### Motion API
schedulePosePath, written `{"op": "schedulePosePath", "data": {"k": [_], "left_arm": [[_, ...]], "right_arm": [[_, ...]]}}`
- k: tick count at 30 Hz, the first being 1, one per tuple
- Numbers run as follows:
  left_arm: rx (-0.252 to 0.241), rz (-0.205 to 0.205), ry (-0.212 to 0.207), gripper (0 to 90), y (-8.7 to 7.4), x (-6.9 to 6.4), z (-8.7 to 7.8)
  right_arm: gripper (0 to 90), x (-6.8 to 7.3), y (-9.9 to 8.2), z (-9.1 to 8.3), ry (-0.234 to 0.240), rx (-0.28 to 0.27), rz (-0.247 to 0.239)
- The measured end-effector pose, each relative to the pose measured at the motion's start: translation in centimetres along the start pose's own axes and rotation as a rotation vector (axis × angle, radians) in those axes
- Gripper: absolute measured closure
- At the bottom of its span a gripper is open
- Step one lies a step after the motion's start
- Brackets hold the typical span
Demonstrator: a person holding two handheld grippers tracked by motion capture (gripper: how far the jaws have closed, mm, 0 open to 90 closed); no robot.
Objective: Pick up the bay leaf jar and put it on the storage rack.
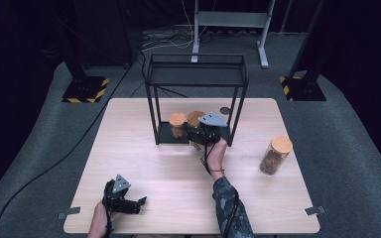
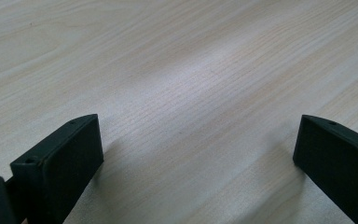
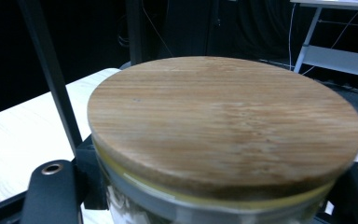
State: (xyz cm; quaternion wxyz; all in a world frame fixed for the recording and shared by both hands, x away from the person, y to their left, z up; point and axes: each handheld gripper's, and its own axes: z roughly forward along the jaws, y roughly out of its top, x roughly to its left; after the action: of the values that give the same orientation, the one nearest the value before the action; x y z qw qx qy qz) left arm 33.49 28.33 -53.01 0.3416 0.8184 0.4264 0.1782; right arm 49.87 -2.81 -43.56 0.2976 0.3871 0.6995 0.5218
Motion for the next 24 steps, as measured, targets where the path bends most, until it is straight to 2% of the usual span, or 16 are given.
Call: {"op": "schedulePosePath", "data": {"k": [24], "left_arm": [[0.0,0.004,-0.004,0.7,0.0,-0.01,0.0]], "right_arm": [[24.8,-0.88,0.79,0.91,-0.023,0.003,0.01]]}}
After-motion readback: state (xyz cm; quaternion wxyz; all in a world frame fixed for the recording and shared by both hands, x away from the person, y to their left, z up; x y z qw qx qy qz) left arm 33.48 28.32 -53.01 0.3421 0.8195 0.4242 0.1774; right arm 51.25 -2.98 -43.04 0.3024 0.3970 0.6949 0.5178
